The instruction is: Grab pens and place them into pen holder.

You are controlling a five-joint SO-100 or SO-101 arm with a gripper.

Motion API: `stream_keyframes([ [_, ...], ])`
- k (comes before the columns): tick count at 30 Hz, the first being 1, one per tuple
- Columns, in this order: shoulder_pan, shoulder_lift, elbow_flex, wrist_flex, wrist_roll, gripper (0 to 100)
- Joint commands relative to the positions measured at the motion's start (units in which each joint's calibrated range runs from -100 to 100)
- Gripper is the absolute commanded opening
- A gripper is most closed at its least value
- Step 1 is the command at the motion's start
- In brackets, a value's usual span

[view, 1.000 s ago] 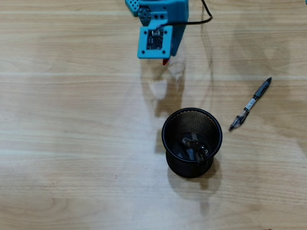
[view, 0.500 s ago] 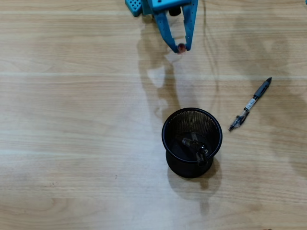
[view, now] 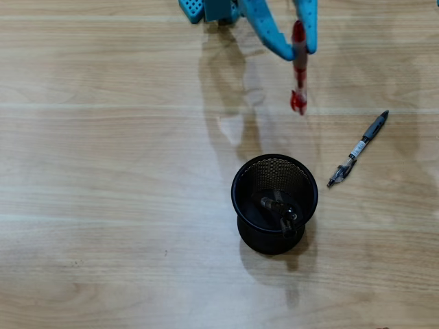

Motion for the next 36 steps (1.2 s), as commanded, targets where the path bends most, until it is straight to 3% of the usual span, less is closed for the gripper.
stream_keyframes([
  [1,0.79,3.03,-9.49,-1.56,0.56,2],
  [10,3.42,8.49,-14.45,-1.56,2.80,2],
  [36,5.60,25.03,-11.21,-1.56,2.70,2],
])
